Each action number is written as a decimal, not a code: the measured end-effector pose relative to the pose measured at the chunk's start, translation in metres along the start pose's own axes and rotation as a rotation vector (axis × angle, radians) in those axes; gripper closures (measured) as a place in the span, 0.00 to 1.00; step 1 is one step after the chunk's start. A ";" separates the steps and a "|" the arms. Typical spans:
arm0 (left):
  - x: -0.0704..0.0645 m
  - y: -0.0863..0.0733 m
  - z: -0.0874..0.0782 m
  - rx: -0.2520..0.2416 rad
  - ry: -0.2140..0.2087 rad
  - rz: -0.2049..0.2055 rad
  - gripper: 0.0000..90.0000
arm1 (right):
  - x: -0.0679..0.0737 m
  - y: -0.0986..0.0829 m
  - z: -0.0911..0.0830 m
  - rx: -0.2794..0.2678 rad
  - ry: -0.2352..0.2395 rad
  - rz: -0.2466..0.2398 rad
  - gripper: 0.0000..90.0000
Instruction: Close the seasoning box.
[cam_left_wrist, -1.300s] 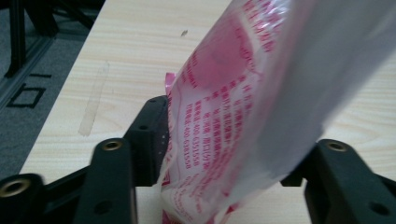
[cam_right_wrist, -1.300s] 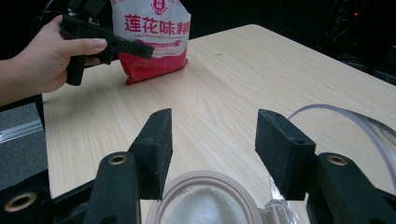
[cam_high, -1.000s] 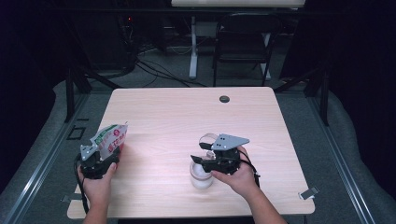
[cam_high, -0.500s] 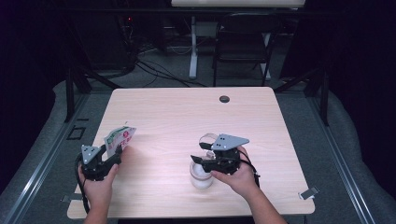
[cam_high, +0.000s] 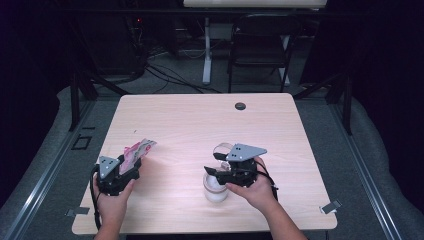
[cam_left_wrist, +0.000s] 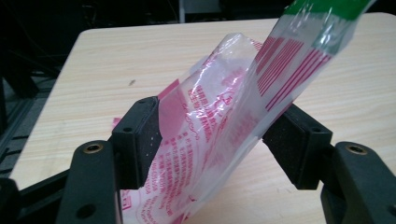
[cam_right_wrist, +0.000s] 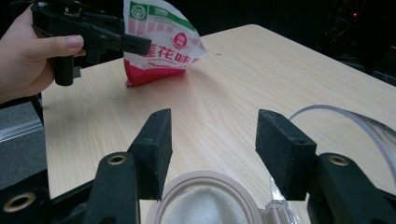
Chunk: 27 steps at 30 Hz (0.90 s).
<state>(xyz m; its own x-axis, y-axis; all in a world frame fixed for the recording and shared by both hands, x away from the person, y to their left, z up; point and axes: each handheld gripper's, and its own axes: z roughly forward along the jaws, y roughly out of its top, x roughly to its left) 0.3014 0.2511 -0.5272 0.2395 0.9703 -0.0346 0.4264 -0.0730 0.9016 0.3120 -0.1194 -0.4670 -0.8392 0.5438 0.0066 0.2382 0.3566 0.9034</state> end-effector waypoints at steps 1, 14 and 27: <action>-0.001 0.000 0.000 0.004 -0.006 0.010 0.41 | 0.000 0.000 0.000 0.001 0.000 0.000 0.51; -0.025 0.000 0.004 0.029 -0.091 0.079 0.42 | 0.002 0.002 -0.003 0.007 -0.010 0.000 0.53; -0.053 -0.001 0.008 0.062 -0.210 0.157 0.47 | 0.002 0.007 -0.012 0.014 0.000 -0.021 0.65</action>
<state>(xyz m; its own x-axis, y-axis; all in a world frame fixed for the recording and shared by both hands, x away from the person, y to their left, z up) 0.2956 0.1980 -0.5296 0.4799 0.8773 0.0086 0.4209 -0.2388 0.8751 0.3061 -0.1248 -0.4554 -0.8438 0.5365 -0.0121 0.2277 0.3784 0.8972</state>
